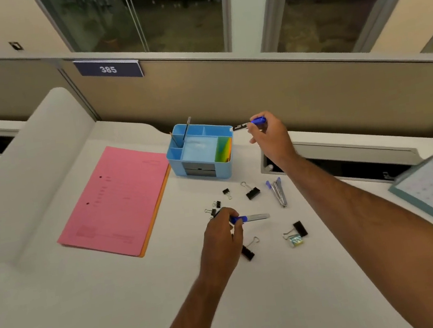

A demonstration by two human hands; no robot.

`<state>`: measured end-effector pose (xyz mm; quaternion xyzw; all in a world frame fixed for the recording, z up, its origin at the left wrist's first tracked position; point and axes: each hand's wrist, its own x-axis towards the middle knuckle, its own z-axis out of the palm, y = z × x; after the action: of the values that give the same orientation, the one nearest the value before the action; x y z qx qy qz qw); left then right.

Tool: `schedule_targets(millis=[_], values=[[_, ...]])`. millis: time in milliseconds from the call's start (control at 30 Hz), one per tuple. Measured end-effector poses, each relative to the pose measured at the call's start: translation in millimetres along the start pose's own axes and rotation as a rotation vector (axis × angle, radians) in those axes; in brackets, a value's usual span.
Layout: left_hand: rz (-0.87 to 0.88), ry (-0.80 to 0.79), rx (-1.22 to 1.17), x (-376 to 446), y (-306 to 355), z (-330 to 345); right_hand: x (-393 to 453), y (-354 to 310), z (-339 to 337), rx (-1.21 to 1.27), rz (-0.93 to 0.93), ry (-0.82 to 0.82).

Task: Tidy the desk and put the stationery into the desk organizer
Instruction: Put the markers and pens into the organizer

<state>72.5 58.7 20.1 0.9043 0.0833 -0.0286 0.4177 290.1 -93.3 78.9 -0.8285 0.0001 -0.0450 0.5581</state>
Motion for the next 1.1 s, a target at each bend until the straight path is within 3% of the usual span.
schedule_targets(millis=[333, 733, 1100], values=[[-0.015, 0.066, -0.039, 10.3, -21.7, -35.1, 35.7, 25.8, 54.1, -0.197, 0.046, 0.014], [0.248, 0.317, -0.004, 92.4, 16.9, -109.9, 30.3, 27.4, 42.3, -0.078, 0.168, 0.055], [0.556, 0.447, 0.39, 191.4, 70.1, -124.1, -30.7, 81.0, -7.8, 0.052, 0.231, 0.096]])
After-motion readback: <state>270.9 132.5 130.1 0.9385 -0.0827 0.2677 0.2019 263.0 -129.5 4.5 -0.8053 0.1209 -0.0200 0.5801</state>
